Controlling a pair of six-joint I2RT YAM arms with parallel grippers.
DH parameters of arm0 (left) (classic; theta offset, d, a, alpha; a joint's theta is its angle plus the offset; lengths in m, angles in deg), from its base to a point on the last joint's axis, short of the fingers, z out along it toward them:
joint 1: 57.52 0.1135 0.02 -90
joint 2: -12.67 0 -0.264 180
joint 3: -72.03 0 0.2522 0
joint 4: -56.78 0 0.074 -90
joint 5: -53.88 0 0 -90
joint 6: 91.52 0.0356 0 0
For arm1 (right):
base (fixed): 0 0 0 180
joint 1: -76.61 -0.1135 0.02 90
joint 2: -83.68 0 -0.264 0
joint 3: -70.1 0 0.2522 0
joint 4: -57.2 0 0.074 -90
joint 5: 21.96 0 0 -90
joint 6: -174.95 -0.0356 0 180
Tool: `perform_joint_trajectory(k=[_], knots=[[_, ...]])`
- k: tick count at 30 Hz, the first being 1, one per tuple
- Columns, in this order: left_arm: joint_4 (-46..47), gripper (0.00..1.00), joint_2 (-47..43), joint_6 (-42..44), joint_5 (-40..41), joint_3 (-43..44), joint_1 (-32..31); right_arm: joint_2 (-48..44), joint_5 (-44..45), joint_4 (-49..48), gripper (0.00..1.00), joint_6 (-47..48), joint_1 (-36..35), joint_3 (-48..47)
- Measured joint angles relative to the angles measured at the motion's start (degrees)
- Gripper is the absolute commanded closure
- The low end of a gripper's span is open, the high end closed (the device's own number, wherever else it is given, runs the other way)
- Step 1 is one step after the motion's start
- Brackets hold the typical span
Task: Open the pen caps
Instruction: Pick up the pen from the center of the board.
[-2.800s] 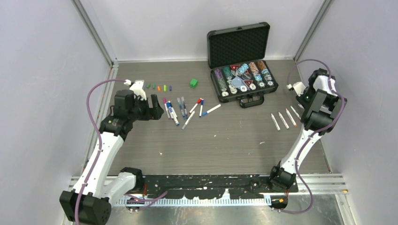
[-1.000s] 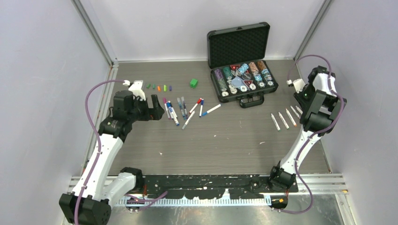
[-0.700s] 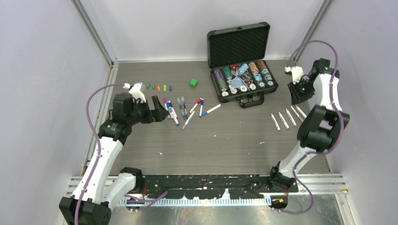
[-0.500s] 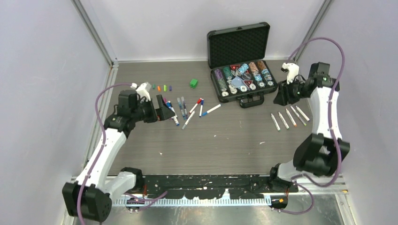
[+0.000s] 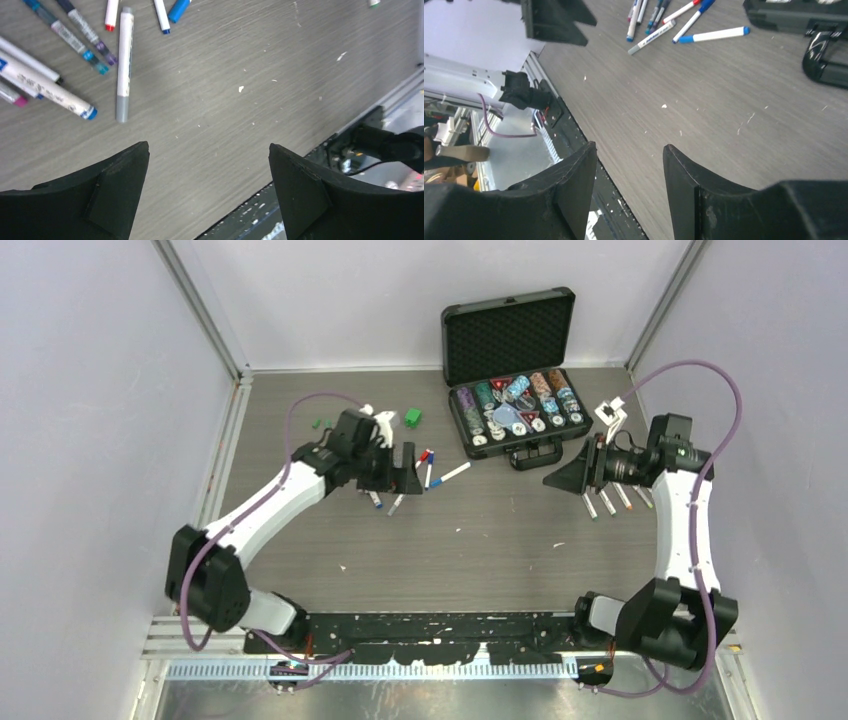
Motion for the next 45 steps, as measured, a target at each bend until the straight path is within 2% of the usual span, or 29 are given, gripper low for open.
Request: perform_joint_trajectory(k=[3, 8, 15, 19, 26, 36, 45], knots=[[-0.50, 0.12, 5.68, 2.12, 4.02, 5.14, -3.45, -5.77, -0.04, -4.57, 0.36, -5.55, 0.00, 5.75], [-1.31, 0.20, 16.39, 5.79, 7.52, 14.40, -8.07, -12.20, 1.16, -11.15, 0.35, -12.24, 0.37, 11.06], [-3.28, 0.32, 29.64, 11.85, 7.85, 27.82, -11.30, -10.49, 3.48, -13.25, 0.35, -13.64, 1.27, 10.75], [-6.29, 0.43, 36.26, 15.43, 8.52, 35.45, -11.85, -9.38, 4.52, -12.90, 0.35, -13.44, 1.27, 10.54], [-11.80, 0.50, 45.16, 20.70, 11.74, 46.47, -11.98, -9.27, 5.09, -12.63, 0.35, -13.25, 1.27, 10.45], [-16.04, 0.51, 52.11, 24.46, 14.60, 51.91, -12.07, -8.92, 5.77, -12.37, 0.35, -13.00, 1.27, 10.38], [-16.98, 0.62, 54.95, 27.80, 15.41, 53.68, -12.09, -8.63, 6.01, -11.80, 0.35, -12.76, 1.27, 10.36]])
